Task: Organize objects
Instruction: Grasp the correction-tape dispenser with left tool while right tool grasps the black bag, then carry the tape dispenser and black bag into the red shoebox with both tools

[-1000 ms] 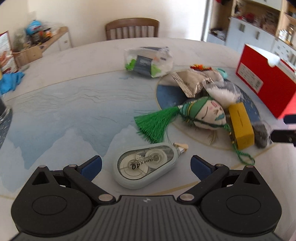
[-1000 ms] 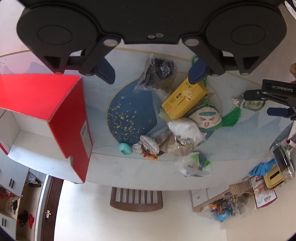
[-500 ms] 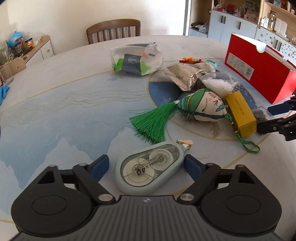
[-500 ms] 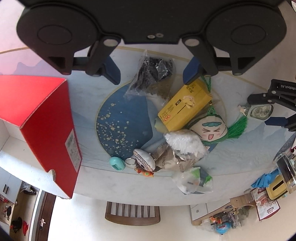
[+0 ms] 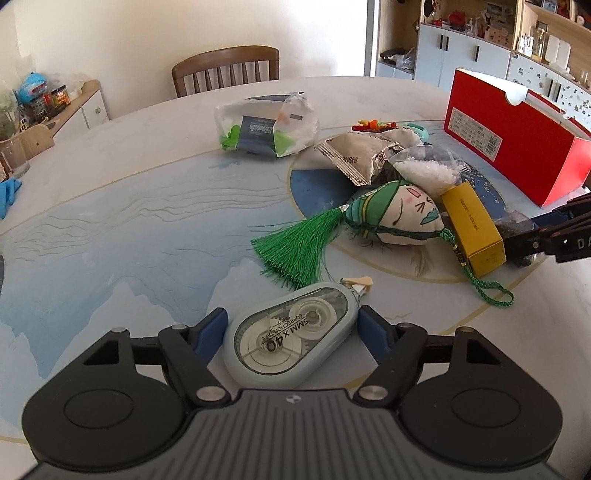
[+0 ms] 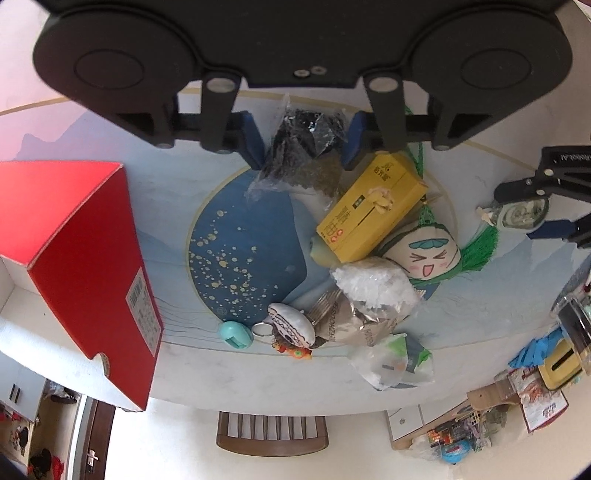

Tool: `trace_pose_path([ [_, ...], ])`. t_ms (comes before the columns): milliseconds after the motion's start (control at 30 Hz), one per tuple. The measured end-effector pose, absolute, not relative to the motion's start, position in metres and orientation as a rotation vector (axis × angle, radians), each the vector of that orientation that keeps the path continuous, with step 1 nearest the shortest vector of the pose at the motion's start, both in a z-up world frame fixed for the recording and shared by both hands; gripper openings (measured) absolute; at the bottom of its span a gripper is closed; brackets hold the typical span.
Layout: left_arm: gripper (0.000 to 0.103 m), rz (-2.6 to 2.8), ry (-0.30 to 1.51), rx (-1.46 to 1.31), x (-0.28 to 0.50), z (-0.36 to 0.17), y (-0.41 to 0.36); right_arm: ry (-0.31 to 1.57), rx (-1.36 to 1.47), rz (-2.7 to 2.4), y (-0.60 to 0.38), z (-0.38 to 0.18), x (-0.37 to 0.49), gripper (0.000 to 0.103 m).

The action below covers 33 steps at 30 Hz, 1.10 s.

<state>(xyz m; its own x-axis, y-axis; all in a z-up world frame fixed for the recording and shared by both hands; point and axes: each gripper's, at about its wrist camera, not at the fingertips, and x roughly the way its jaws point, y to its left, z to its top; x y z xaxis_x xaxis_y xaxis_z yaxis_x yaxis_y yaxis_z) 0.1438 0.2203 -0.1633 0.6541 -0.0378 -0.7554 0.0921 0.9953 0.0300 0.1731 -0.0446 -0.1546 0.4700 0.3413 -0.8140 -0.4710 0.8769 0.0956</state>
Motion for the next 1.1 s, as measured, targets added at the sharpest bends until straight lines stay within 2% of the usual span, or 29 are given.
trace_pose_path([
  [100, 0.076, -0.061, 0.858, 0.067, 0.143, -0.163, 0.219, 0.948, -0.151, 0.496, -0.047, -0.152, 0.172, 0.035],
  [433, 0.076, -0.017, 0.85, 0.045, 0.143, -0.148, 0.21, 0.93, -0.125, 0.528, -0.068, -0.132, 0.168, 0.033],
  [1100, 0.076, -0.097, 0.734, 0.006, 0.18, -0.057, 0.118, 0.81, -0.1, 0.615, -0.137, -0.046, 0.199, 0.033],
])
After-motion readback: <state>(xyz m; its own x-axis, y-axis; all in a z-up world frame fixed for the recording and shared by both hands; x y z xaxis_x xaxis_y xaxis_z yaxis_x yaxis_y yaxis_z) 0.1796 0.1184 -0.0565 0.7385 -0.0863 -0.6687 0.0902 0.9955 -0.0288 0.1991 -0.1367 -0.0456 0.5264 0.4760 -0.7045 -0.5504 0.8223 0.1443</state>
